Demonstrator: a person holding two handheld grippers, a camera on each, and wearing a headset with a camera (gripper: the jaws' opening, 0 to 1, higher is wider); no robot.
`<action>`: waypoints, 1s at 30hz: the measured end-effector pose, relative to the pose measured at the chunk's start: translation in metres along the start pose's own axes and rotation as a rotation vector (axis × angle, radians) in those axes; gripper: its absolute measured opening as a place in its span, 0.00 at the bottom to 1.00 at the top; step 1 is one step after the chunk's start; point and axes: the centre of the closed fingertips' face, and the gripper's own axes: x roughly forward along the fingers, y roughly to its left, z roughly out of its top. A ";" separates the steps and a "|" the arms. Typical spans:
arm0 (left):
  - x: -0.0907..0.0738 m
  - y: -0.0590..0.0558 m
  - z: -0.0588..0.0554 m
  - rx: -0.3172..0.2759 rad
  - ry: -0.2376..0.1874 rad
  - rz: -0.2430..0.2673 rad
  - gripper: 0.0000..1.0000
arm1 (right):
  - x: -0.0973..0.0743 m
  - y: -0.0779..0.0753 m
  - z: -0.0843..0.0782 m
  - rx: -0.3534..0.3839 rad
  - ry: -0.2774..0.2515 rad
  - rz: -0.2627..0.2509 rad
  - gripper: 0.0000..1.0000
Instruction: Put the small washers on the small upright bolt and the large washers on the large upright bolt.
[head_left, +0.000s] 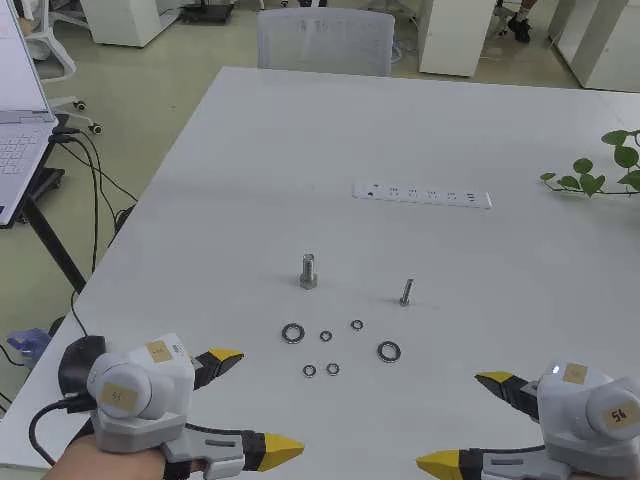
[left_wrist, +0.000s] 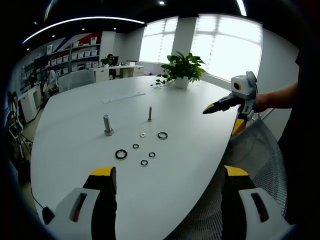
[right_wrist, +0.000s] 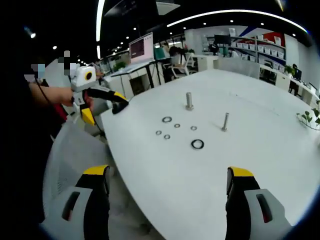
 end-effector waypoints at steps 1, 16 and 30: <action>0.000 0.001 0.001 -0.002 -0.004 0.002 0.88 | 0.000 0.000 0.000 0.002 -0.002 0.000 0.93; 0.001 0.004 -0.003 0.014 0.013 0.005 0.87 | 0.003 -0.011 0.006 -0.010 0.015 -0.035 0.87; 0.003 0.003 -0.002 0.015 0.015 0.012 0.86 | 0.014 -0.017 0.009 -0.022 0.042 -0.027 0.80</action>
